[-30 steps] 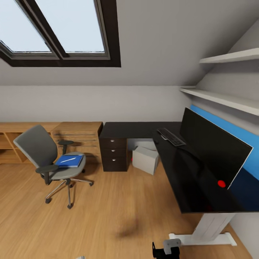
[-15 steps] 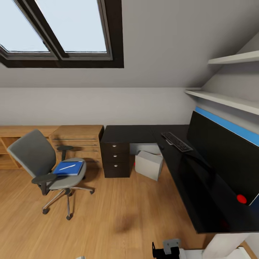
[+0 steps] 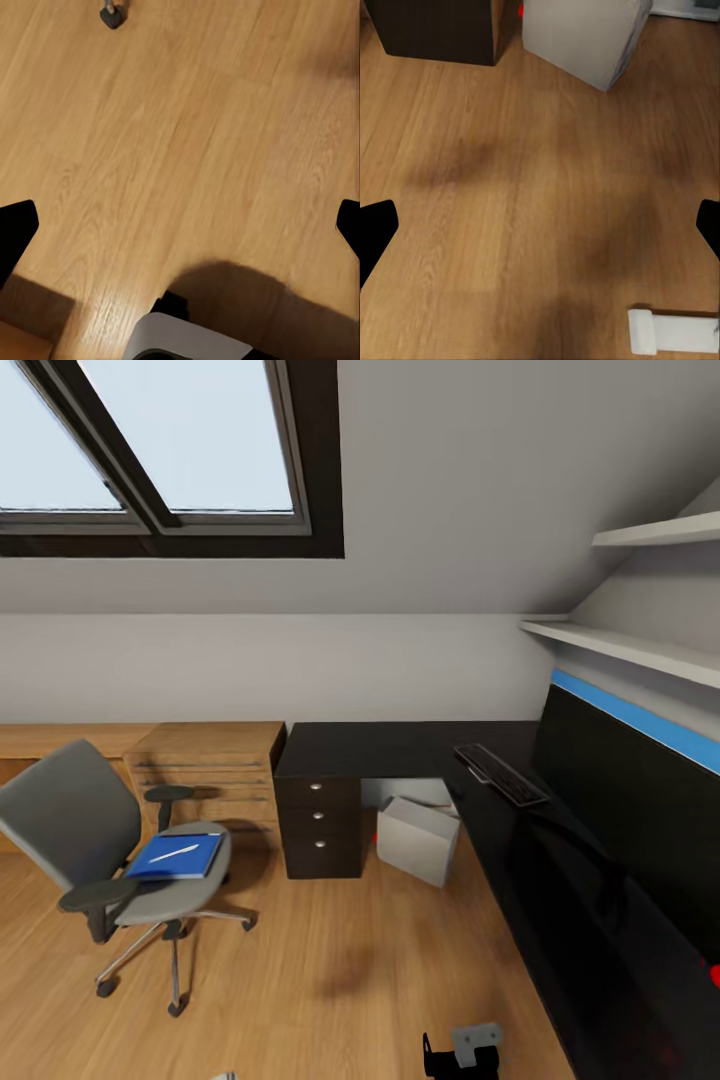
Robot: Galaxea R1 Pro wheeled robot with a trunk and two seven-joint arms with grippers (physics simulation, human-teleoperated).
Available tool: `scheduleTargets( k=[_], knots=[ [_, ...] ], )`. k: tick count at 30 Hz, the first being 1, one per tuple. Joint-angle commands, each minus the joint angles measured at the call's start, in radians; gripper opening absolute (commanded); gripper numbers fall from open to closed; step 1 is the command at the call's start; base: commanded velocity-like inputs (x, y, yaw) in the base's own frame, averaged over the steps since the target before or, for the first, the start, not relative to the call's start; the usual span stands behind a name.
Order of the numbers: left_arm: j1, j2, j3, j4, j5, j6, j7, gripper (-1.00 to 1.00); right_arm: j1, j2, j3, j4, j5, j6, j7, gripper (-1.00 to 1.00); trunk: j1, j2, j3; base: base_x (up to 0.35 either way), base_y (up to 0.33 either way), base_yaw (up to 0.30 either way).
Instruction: In the bedroom, organize the workspace by keeping the computer under the desk, ensuring the monitor is on the desk, placing the keyboard on the desk next to the monitor, placing the mouse on the desk next to the keyboard, moving the folder from the swivel chair onto the desk next to the mouse, stacking the notebook on top of the folder with the pen on top of the notebook, and positioning the swivel chair next to the desk.
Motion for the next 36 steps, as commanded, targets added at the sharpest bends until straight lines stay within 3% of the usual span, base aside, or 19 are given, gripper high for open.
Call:
scheduleTargets(
  k=[1,18,36],
  knots=[
    [-0.001,0.0,0.0,0.0,0.01,-0.005,-0.001,1.0,-0.001,0.0,0.008,0.002,0.006,-0.001,-0.01,1.0,0.001,-0.002,-0.001,0.328,0.056,0.0],
    [-0.001,0.001,0.0,0.0,0.01,-0.005,-0.001,1.0,-0.001,0.0,0.008,0.002,0.008,-0.001,-0.01,1.0,0.001,-0.002,0.026,0.329,0.096,0.0],
    [-0.001,0.001,0.0,0.001,0.01,-0.013,-0.001,1.0,-0.001,0.0,0.008,0.002,0.008,-0.001,-0.01,1.0,0.001,-0.002,0.028,0.329,0.006,0.0]
  ],
)
